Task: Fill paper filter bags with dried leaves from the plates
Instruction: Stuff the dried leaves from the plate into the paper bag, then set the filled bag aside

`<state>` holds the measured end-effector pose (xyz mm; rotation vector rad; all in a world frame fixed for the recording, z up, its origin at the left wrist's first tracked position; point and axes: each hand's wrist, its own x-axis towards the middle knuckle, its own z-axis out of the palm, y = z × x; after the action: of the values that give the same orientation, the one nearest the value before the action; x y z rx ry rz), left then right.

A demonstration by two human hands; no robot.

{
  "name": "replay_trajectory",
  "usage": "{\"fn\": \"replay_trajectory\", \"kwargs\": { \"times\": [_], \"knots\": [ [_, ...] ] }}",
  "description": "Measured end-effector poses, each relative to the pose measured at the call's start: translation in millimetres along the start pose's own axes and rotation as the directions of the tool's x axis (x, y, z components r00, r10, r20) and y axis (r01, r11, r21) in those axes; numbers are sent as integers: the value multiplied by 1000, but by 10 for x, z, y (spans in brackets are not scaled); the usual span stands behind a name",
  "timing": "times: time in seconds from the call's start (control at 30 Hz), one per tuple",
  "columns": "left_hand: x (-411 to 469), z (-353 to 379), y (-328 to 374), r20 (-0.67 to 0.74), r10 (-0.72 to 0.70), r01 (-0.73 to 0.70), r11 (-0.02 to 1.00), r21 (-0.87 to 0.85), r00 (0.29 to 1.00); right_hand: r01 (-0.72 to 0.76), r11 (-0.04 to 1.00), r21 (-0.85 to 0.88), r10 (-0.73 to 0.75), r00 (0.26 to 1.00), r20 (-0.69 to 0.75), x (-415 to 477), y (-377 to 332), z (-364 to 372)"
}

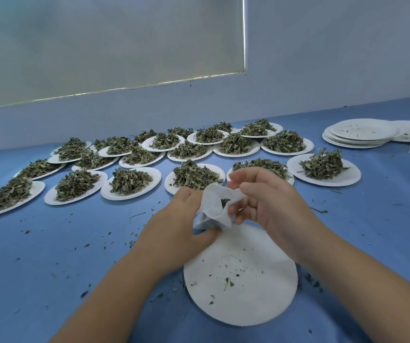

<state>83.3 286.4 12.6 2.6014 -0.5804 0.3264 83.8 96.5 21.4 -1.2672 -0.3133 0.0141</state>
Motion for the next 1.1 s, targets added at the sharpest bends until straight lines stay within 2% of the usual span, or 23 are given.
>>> {"fn": "replay_trajectory", "kwargs": {
  "times": [0.07, 0.2, 0.4, 0.5, 0.63, 0.73, 0.83, 1.0, 1.1],
  "knots": [
    [10, 25, -16, -58, -18, 16, 999, -28, 998, 27, 998, -53, -26, 999, 23, 9, 21, -9],
    [16, 52, -47, -122, -41, 26, 992, -122, 992, 100, 945, -313, -79, 994, 79, -12, 56, -6],
    [17, 57, -93, -126, -74, 40, 966, -256, 989, 176, 803, -570, -151, 984, 91, -44, 165, 107],
    [15, 53, -112, -187, -68, 3, 944, -331, 980, 126, 724, -678, -122, 991, 54, 15, 204, 148],
    [1, 4, -120, -266, -103, -6, 925, -381, 959, 102, 691, -715, -96, 994, 49, 177, 162, 278],
    [-5, -96, -164, -348, -160, -1, 907, -420, 924, 113, 715, -690, -134, 991, 23, 286, 51, 469],
    [-66, -232, -267, -416, -257, 29, 876, -481, 873, 90, 739, -668, -108, 994, 15, 409, -74, 741],
    [-377, -480, -504, -384, -403, 94, 781, -617, 831, 108, 762, -638, -61, 994, 95, 580, -97, 1387],
    [-674, -699, -757, -390, -451, 156, 790, -593, 803, 68, 818, -571, 12, 991, 135, 606, 17, 1823]
  ]
}}
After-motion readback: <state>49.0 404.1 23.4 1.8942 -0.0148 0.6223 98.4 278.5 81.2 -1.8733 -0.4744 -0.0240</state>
